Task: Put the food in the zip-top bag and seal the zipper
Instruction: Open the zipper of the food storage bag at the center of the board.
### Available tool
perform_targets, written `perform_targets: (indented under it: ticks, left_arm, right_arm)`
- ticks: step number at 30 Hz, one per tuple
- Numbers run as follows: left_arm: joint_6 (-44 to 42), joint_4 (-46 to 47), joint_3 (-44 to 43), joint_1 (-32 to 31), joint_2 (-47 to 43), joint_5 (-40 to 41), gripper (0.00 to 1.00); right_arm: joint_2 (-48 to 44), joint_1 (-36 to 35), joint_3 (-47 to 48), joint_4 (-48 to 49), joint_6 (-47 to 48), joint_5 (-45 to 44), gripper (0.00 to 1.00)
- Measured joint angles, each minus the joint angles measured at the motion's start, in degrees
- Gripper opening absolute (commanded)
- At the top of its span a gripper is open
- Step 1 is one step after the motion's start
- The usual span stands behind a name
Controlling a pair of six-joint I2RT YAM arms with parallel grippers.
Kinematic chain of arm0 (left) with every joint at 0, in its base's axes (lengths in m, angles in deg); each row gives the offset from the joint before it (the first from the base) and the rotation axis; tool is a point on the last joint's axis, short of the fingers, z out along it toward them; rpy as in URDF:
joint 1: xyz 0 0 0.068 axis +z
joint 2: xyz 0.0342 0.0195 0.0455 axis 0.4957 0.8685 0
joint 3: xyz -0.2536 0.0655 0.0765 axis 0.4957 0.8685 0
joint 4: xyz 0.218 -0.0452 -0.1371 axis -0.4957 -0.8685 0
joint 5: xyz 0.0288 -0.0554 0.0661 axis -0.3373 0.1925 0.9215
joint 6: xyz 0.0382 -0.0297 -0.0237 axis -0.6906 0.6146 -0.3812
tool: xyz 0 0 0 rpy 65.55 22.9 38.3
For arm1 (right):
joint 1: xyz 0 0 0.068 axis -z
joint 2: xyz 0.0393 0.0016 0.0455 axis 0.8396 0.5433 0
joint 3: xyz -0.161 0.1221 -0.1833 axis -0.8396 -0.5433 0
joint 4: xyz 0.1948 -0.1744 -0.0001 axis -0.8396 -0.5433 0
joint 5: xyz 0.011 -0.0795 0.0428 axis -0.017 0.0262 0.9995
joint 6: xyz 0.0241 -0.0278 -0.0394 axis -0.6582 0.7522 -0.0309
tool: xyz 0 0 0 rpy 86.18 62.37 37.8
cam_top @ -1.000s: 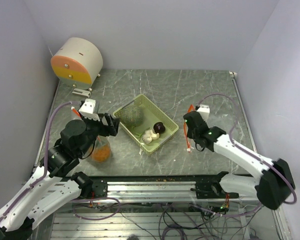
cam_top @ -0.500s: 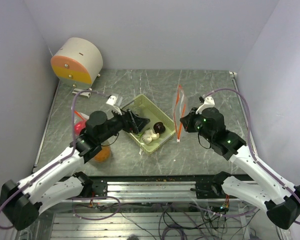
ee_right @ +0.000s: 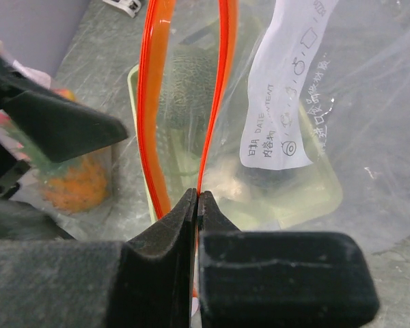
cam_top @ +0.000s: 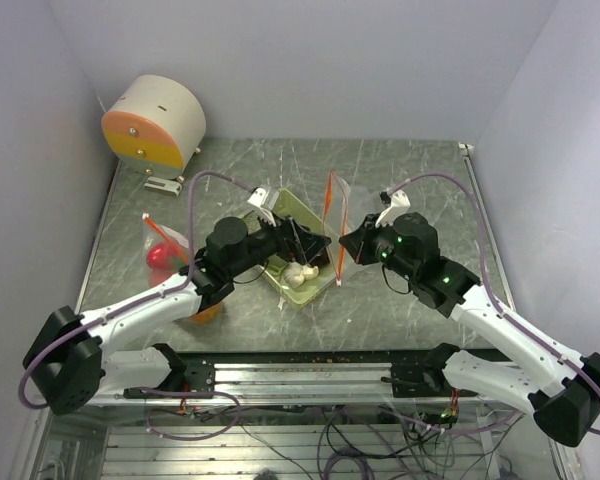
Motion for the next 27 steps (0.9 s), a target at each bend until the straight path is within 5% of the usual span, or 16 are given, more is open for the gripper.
perform_targets:
  ticks: [12,17,18,27]
  left_arm:
    - [0.0,3.37,-1.07,-0.74,8.81,5.31,0.62]
    - [-0.22,4.37,-2.01,-1.05,10.08,6.84,0.11]
    - [-0.2,4.7,-2.14,-1.09,10.56,6.86,0.08]
    - [-2.27,1.7,-4.24,-2.08,12.31,8.39,0.07]
  right_arm:
    - [0.13,-4.7,0.02,0.37,0.17,-1.99,0.0]
    - [-0.09,-4.79,0.02,0.35,0.22,-2.36,0.0]
    - [-0.2,-4.83,0.02,0.33,0.22,-2.4,0.0]
    - [-0.94,-5.81,4.61,-5.88,-0.72,-10.56,0.0]
